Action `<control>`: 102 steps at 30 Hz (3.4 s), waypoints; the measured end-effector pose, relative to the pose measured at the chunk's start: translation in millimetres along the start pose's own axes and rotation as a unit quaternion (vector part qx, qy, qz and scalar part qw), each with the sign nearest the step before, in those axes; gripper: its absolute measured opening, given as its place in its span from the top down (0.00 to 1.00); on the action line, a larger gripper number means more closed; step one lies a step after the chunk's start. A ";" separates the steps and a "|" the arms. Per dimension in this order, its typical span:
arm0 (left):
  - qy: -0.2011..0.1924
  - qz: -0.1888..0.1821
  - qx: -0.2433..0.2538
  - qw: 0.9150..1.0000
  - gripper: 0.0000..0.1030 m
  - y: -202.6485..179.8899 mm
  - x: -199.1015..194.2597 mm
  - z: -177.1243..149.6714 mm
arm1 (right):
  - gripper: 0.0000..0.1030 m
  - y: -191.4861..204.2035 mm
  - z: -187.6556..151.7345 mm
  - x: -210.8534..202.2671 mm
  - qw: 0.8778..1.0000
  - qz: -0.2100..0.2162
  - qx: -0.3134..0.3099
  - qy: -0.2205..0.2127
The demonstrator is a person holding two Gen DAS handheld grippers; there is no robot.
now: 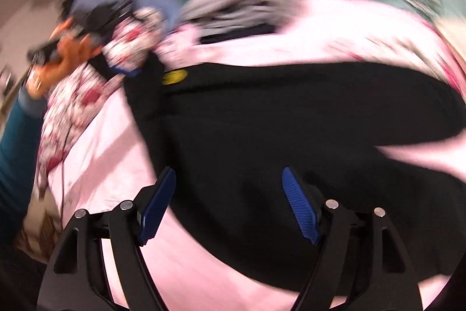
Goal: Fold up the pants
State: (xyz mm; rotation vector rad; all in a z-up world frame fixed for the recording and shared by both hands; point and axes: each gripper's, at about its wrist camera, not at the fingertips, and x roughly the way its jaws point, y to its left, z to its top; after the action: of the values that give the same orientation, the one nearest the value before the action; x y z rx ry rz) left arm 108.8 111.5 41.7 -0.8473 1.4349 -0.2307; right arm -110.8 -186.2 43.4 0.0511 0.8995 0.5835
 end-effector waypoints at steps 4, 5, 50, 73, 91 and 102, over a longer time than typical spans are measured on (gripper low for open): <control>-0.016 -0.012 -0.007 1.000 0.04 11.9 -28.2 -2.5 | 0.26 64.6 23.6 43.7 0.991 -0.018 -0.135 -0.001; -0.023 -0.013 -0.005 1.000 0.04 15.9 -35.9 -4.3 | 0.26 80.2 27.7 55.1 0.986 -0.020 -0.166 -0.003; -0.226 -0.090 0.061 0.968 0.02 236.2 -130.9 -184.8 | 0.47 142.8 43.4 109.5 0.957 0.270 -0.031 0.100; -0.232 0.117 0.093 0.961 0.73 209.6 -59.5 -155.0 | 0.43 -221.5 -190.5 -218.7 0.904 -0.154 0.380 -0.123; -0.240 0.033 0.062 0.968 0.87 207.1 -101.8 -154.7 | 0.93 -214.8 -142.2 -202.7 0.936 -0.125 0.306 -0.123; -0.193 0.106 0.077 0.973 0.53 238.8 -91.9 -168.6 | 0.83 -197.7 -173.8 -203.6 0.926 -0.190 0.324 0.027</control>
State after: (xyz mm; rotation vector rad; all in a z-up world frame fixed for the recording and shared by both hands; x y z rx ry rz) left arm -144.2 271.9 -22.9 -0.5689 1.1153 -0.0112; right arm -248.2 -488.8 25.5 0.4496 1.0915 -0.0938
